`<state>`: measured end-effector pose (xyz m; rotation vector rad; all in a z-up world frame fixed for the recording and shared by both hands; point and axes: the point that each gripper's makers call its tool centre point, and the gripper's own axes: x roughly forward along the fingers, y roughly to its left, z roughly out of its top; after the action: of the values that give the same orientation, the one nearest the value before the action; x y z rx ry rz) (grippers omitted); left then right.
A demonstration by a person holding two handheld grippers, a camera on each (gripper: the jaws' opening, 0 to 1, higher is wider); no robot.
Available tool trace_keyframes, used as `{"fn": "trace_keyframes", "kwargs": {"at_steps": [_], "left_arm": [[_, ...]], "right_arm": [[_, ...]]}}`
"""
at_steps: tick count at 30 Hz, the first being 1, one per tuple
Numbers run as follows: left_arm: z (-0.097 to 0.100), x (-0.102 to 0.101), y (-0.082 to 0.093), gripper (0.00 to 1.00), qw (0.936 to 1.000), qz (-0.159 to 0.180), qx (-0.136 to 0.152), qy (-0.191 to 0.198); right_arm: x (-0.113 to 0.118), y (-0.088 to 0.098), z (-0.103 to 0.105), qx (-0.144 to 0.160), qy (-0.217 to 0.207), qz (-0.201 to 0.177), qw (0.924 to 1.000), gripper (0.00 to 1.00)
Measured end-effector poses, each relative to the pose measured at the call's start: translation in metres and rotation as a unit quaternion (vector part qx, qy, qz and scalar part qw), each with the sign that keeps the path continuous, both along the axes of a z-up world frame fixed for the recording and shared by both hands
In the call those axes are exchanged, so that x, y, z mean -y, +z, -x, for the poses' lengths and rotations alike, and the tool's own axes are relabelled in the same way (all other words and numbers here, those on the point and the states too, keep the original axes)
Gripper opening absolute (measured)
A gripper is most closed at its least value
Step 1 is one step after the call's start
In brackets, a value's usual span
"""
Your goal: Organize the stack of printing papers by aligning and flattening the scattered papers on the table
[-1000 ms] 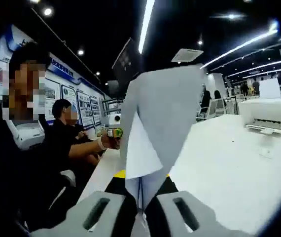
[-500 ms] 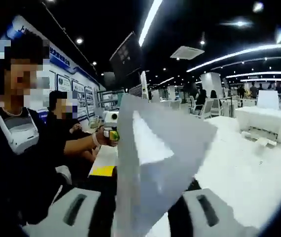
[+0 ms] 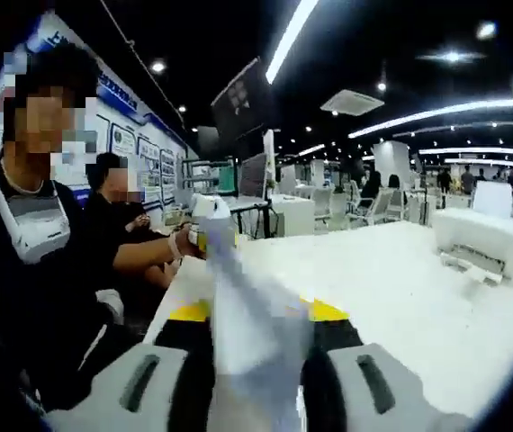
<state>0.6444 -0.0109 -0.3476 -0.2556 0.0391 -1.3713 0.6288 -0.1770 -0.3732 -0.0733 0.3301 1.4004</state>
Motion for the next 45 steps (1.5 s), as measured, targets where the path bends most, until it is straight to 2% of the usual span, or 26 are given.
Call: {"fn": "trace_keyframes", "kwargs": {"at_steps": [1, 2, 7, 11, 12, 13, 14, 15, 16, 19, 22, 24, 25, 27, 28, 29, 30, 32, 34, 38, 39, 40, 41, 42, 43, 45], "left_arm": [[-0.001, 0.001, 0.002, 0.08, 0.9999, 0.011, 0.011, 0.004], [-0.002, 0.001, 0.004, 0.07, 0.9996, 0.01, 0.025, 0.009], [-0.004, 0.001, 0.02, 0.06, 0.9997, 0.008, 0.021, 0.01], [-0.007, 0.001, 0.019, 0.13, 0.9999, 0.008, -0.003, 0.014], [-0.008, 0.001, 0.018, 0.19, 0.9998, 0.008, -0.012, 0.016], [-0.009, 0.002, 0.008, 0.2, 0.9994, 0.002, -0.03, 0.018], [-0.009, 0.003, 0.001, 0.16, 0.9994, -0.006, -0.031, 0.017], [-0.008, 0.004, -0.007, 0.06, 0.9997, -0.017, -0.011, 0.01], [-0.006, 0.005, -0.004, 0.06, 0.9998, -0.009, 0.014, 0.006], [-0.009, 0.005, -0.002, 0.06, 0.9997, -0.001, 0.013, 0.02], [-0.006, 0.005, 0.011, 0.06, 0.9998, 0.005, 0.013, 0.015], [-0.004, 0.005, 0.024, 0.06, 0.9992, 0.006, 0.035, 0.015], [-0.003, 0.006, 0.027, 0.07, 0.9993, 0.004, 0.034, 0.013], [0.0, 0.008, 0.024, 0.15, 0.9999, 0.004, 0.014, 0.002], [-0.002, 0.009, 0.017, 0.16, 1.0, 0.0, 0.005, 0.002], [-0.001, 0.009, 0.008, 0.1, 0.9999, -0.011, 0.012, -0.004], [0.001, 0.009, 0.004, 0.06, 0.9997, -0.007, 0.021, -0.005], [0.0, 0.008, 0.005, 0.06, 0.9996, 0.003, 0.027, -0.001], [0.001, 0.009, 0.008, 0.06, 0.9991, -0.003, 0.041, 0.002], [0.002, 0.009, 0.026, 0.07, 0.9992, -0.013, 0.038, -0.003], [0.003, 0.009, 0.033, 0.13, 0.9996, 0.001, 0.027, -0.01], [0.002, 0.009, 0.033, 0.21, 0.9998, 0.014, 0.008, -0.011], [-0.001, 0.01, 0.023, 0.31, 0.9998, 0.011, -0.014, -0.006], [-0.002, 0.011, 0.007, 0.32, 0.9997, -0.006, -0.023, -0.006], [0.002, 0.014, -0.004, 0.27, 0.9997, -0.015, -0.012, -0.017], [0.006, 0.018, -0.02, 0.09, 0.9992, -0.028, 0.007, -0.029]], "right_arm": [[-0.002, 0.003, -0.002, 0.006, -0.012, -0.024, 0.9996, 0.01], [-0.002, 0.004, -0.001, 0.009, -0.006, -0.023, 0.9997, 0.0], [-0.001, 0.029, -0.003, -0.003, -0.01, -0.03, 0.9995, 0.0], [-0.001, 0.043, -0.004, 0.032, -0.006, -0.048, 0.9983, 0.02], [0.001, 0.033, -0.008, 0.022, -0.019, -0.041, 0.9987, 0.05], [0.002, 0.018, -0.005, -0.002, -0.021, -0.024, 0.9995, 0.05], [0.002, 0.008, -0.003, -0.015, -0.018, -0.017, 0.9996, 0.04], [0.001, 0.003, -0.003, -0.015, -0.02, -0.018, 0.9995, 0.01], [0.001, 0.001, -0.001, -0.014, -0.017, -0.02, 0.9996, 0.0], [0.003, 0.009, -0.002, -0.029, -0.019, -0.032, 0.9989, 0.0], [0.003, 0.024, -0.003, 0.003, -0.012, -0.035, 0.9993, 0.0], [0.003, 0.039, -0.003, 0.047, -0.002, -0.042, 0.998, 0.0], [0.003, 0.045, -0.005, 0.064, -0.006, -0.048, 0.9968, 0.07], [0.001, 0.045, -0.002, 0.042, -0.008, -0.061, 0.9972, 0.16], [0.002, 0.035, 0.0, 0.021, -0.006, -0.051, 0.9985, 0.1], [0.005, 0.022, 0.001, 0.008, -0.004, -0.032, 0.9995, 0.0], [0.0, 0.023, 0.005, 0.008, 0.011, -0.055, 0.9984, 0.0], [-0.001, 0.021, 0.003, -0.004, 0.0, -0.058, 0.9983, 0.0], [-0.003, 0.023, 0.004, 0.001, 0.003, -0.054, 0.9985, 0.0], [-0.005, 0.044, 0.004, 0.034, 0.003, -0.042, 0.9985, 0.0], [-0.004, 0.051, 0.002, 0.056, 0.003, -0.047, 0.9973, 0.01], [-0.005, 0.051, -0.001, 0.071, -0.001, -0.052, 0.9961, 0.16], [-0.003, 0.043, -0.002, 0.06, -0.008, -0.049, 0.997, 0.25], [-0.002, 0.026, -0.001, 0.03, -0.007, -0.036, 0.9989, 0.25], [-0.002, 0.01, 0.006, 0.013, 0.004, -0.024, 0.9996, 0.16], [-0.001, -0.01, 0.006, 0.014, 0.009, -0.018, 0.9997, 0.02]]}}
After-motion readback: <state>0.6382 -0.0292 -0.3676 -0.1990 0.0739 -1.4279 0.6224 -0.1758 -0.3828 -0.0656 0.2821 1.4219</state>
